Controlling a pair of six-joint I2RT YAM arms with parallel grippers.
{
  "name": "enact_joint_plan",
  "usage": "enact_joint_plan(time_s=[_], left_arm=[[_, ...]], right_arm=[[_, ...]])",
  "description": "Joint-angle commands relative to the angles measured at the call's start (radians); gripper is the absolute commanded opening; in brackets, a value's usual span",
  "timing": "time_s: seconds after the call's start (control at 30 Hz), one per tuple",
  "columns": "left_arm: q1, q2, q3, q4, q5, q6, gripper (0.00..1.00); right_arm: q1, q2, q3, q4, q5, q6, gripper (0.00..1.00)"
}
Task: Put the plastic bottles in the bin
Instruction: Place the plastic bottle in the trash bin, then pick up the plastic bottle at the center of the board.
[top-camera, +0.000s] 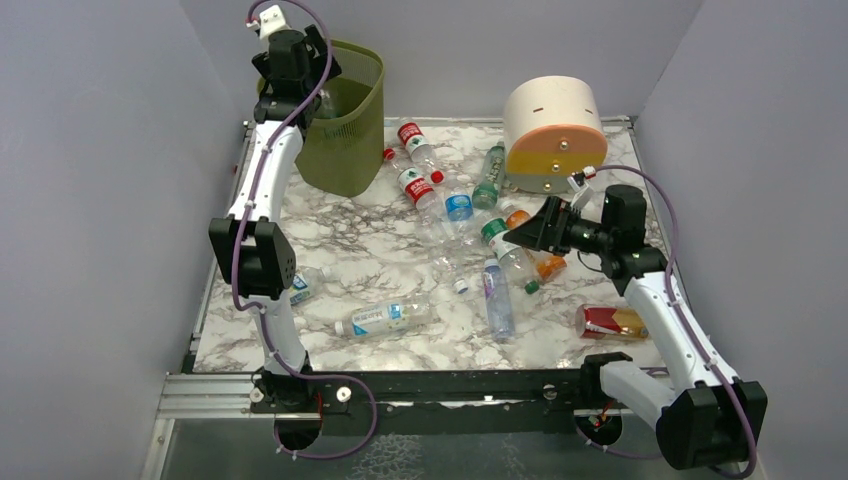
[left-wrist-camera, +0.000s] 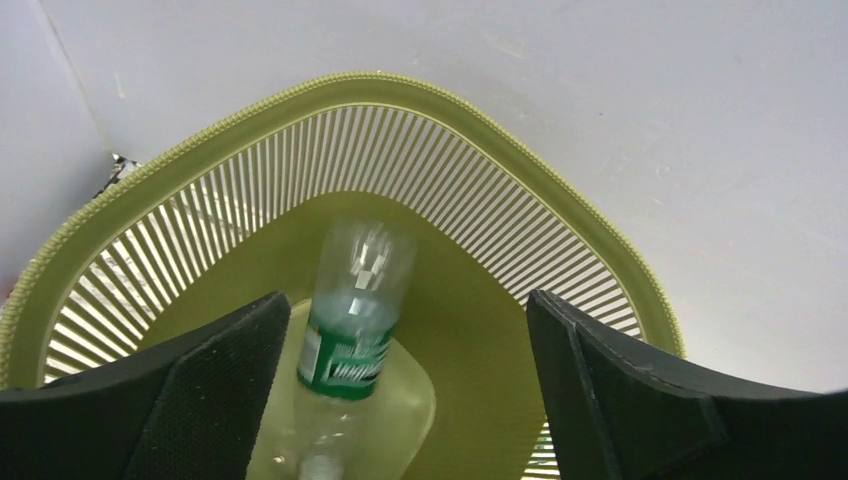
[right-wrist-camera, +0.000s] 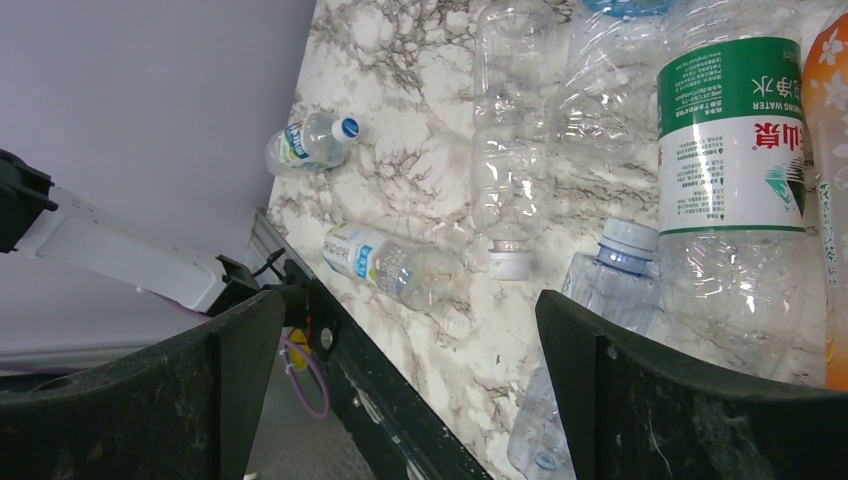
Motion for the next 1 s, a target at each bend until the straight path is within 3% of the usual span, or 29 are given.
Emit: enact_joint_plan(time_s=[0.0, 0.2, 0.47, 0.77, 0.97], left_arm=[[0.002, -0.049, 0.049, 0.001, 0.056, 0.008, 0.96], [0.004, -0.163, 0.008, -0.101, 0.148, -0.057, 0.99], [0.002, -0.541, -0.370, -0.108, 0.417, -0.181, 0.99], [-0.015, -0.960, -0.779, -0.112, 0.576, -0.229, 0.99], [-0.016, -1.122, -0.947, -0.124, 0.649, -0.244, 0.99]], right_arm=[[0.002, -0.023, 0.041, -0.033, 0.001, -0.011, 1.00], [0.001, -0.039, 0.069, -0.066, -0.001, -0.019, 0.99], [0.002, -0.116, 0.015, -0.179, 0.018, -0.101, 0.99], [0.001, -0.313, -0.097, -0.286, 0.016, -0.109, 1.00], [0.002, -0.307, -0.114, -0.246, -0.013, -0.052, 0.99]])
